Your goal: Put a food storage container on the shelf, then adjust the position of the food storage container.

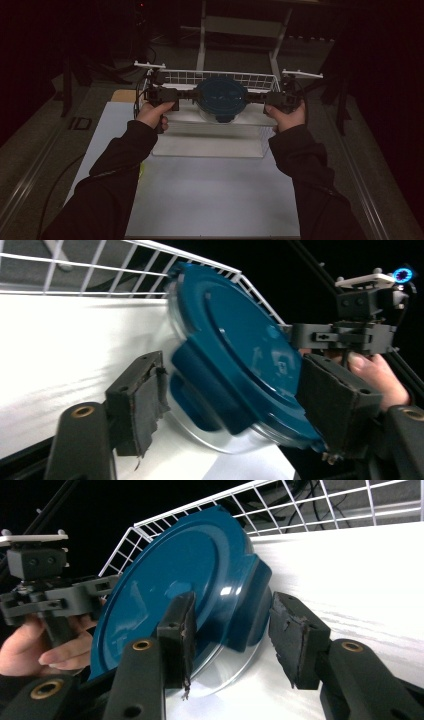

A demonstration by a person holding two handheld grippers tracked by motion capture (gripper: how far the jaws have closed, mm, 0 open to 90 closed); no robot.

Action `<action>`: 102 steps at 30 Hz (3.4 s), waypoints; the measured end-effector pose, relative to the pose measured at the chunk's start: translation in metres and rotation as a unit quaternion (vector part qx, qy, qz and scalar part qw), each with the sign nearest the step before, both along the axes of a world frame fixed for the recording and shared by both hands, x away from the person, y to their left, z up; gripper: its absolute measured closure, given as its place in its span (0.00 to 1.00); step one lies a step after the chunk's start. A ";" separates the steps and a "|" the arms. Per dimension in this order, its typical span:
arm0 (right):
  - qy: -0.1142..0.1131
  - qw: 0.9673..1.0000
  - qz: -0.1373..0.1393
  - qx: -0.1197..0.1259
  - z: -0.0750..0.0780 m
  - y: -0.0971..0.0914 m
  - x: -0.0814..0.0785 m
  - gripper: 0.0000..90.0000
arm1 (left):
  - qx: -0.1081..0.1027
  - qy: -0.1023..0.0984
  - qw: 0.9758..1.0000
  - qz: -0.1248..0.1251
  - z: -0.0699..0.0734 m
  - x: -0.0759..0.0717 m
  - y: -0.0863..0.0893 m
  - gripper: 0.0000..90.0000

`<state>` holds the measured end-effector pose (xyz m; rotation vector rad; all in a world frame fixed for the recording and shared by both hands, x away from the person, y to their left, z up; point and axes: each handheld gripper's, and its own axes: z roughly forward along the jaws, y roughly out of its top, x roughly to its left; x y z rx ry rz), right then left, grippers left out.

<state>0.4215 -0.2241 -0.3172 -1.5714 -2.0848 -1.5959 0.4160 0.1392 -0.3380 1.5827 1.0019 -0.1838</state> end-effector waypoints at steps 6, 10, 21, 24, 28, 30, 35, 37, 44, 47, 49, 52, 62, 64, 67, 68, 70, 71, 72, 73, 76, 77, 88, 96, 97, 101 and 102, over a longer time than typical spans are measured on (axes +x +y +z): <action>-0.033 0.999 0.004 -0.029 0.006 0.003 -0.017 0.58 | 0.036 -0.034 0.999 -0.012 0.003 -0.018 -0.009 0.06; -0.056 0.997 0.007 -0.050 0.009 0.005 -0.030 0.58 | 0.051 -0.061 0.997 -0.014 0.007 -0.032 -0.012 0.01; -0.079 0.993 0.063 -0.057 0.002 0.020 -0.076 0.85 | 0.066 -0.134 0.989 0.003 0.004 -0.072 -0.010 0.01; -0.085 0.991 0.080 -0.063 -0.004 0.027 -0.087 1.00 | 0.080 -0.143 0.987 0.004 0.001 -0.083 -0.010 0.01; -0.080 0.990 0.098 -0.061 -0.012 0.038 -0.094 1.00 | 0.093 -0.151 0.984 0.002 -0.009 -0.097 -0.011 0.01; -0.077 0.989 0.109 -0.059 -0.016 0.044 -0.094 1.00 | 0.103 -0.154 0.983 -0.004 -0.013 -0.103 -0.011 0.01; -0.064 0.991 0.104 -0.048 -0.023 0.052 -0.086 1.00 | 0.117 -0.161 0.980 -0.011 -0.025 -0.118 -0.010 0.01; -0.064 0.992 0.100 -0.049 -0.022 0.054 -0.083 1.00 | 0.121 -0.159 0.980 -0.013 -0.029 -0.121 -0.009 0.01; -0.063 0.993 0.086 -0.051 -0.020 0.058 -0.071 1.00 | 0.115 -0.151 0.982 -0.015 -0.042 -0.126 -0.003 0.01; -0.061 0.994 0.080 -0.049 -0.020 0.059 -0.066 1.00 | 0.118 -0.153 0.981 -0.016 -0.044 -0.128 -0.002 0.01; -0.060 0.994 0.077 -0.048 -0.021 0.058 -0.064 1.00 | 0.119 -0.153 0.981 -0.019 -0.044 -0.129 -0.001 0.01; -0.061 0.994 0.073 -0.050 -0.020 0.059 -0.060 1.00 | 0.123 -0.157 0.980 -0.019 -0.045 -0.130 -0.002 0.01; -0.059 0.995 0.058 -0.052 -0.021 0.061 -0.050 1.00 | 0.127 -0.154 0.980 -0.021 -0.050 -0.131 -0.004 0.01; -0.056 0.995 0.059 -0.053 -0.021 0.060 -0.049 0.99 | 0.132 -0.154 0.979 -0.020 -0.051 -0.131 -0.004 0.01; -0.055 0.995 0.070 -0.052 -0.024 0.061 -0.054 0.94 | 0.137 -0.153 0.979 -0.015 -0.052 -0.132 -0.002 0.01; -0.058 0.994 0.075 -0.053 -0.025 0.060 -0.056 0.92 | 0.139 -0.153 0.978 -0.018 -0.052 -0.132 0.000 0.01; -0.068 0.993 0.081 -0.055 -0.026 0.059 -0.064 0.84 | 0.141 -0.151 0.978 -0.020 -0.052 -0.134 0.001 0.01; -0.071 0.993 0.083 -0.053 -0.027 0.058 -0.066 0.78 | 0.141 -0.153 0.978 -0.024 -0.053 -0.134 0.003 0.02; -0.075 0.992 0.086 -0.051 -0.028 0.056 -0.070 0.74 | 0.135 -0.154 0.978 -0.027 -0.054 -0.135 0.006 0.02; -0.079 0.992 0.087 -0.047 -0.028 0.054 -0.074 0.66 | 0.133 -0.155 0.979 -0.027 -0.054 -0.136 0.008 0.02; -0.105 0.990 0.083 -0.040 -0.031 0.046 -0.086 0.45 | 0.135 -0.154 0.979 -0.015 -0.055 -0.138 0.018 0.04; -0.114 0.990 0.081 -0.031 -0.033 0.042 -0.092 0.37 | 0.135 -0.151 0.979 -0.018 -0.055 -0.138 0.021 0.04; -0.171 0.980 0.099 -0.018 -0.052 0.011 -0.133 0.18 | 0.160 -0.149 0.976 0.000 -0.062 -0.149 0.062 0.32; -0.177 0.979 0.101 -0.022 -0.073 -0.010 -0.160 0.18 | 0.184 -0.138 0.973 0.034 -0.073 -0.153 0.096 0.62; -0.175 0.979 0.101 -0.023 -0.075 -0.011 -0.162 0.18 | 0.187 -0.135 0.972 0.038 -0.075 -0.154 0.101 0.67; -0.180 0.979 0.099 -0.019 -0.085 -0.018 -0.172 0.18 | 0.207 -0.122 0.968 0.070 -0.081 -0.155 0.121 0.77; -0.180 0.979 0.098 -0.019 -0.087 -0.020 -0.174 0.18 | 0.217 -0.120 0.966 0.075 -0.083 -0.155 0.125 0.80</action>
